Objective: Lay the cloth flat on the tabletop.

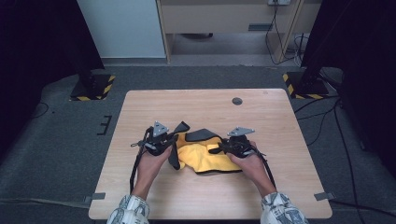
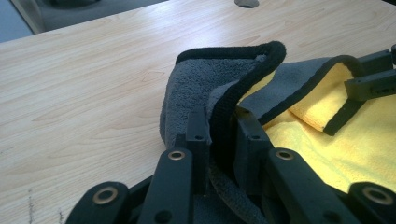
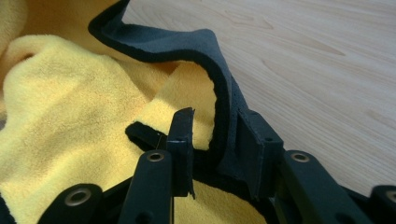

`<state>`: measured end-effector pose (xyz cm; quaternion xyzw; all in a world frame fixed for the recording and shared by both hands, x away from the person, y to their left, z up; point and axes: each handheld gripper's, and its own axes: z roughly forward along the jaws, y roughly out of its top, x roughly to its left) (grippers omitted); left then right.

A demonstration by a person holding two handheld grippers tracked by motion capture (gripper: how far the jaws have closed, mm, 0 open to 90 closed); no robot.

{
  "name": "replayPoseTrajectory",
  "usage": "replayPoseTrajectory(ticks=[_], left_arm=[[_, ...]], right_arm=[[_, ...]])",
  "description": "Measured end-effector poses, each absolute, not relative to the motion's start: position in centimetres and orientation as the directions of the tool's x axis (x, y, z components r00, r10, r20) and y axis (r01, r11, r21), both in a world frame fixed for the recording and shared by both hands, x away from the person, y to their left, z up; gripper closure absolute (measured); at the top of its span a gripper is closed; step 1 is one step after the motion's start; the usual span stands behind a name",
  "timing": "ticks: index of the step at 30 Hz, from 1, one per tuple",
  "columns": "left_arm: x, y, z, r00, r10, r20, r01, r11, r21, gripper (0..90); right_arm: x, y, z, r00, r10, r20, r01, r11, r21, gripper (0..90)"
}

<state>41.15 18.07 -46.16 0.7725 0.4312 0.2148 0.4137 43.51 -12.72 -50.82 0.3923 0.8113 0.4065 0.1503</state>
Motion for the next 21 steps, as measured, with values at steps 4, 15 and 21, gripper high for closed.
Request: replayPoseTrajectory(ticks=[4, 15, 21], left_arm=[[41.1, 18.4, -46.3, 0.534, 0.845, -0.026, 0.49, -0.284, 0.824, 77.7], [41.0, 19.3, -46.7, 0.521, 0.853, -0.031, 0.498, -0.274, 0.823, 77.7], [41.0, 19.3, -46.6, 0.522, 0.853, -0.023, 0.494, -0.28, 0.823, 77.7]], right_arm=[[43.6, -12.6, -51.0, -0.648, 0.758, 0.075, 0.515, 0.364, 0.776, 75.9], [43.3, -12.9, -50.6, -0.657, 0.749, 0.082, 0.497, 0.349, 0.794, 85.6], [42.9, -13.7, -49.9, -0.664, 0.743, 0.088, 0.483, 0.336, 0.809, 85.9]])
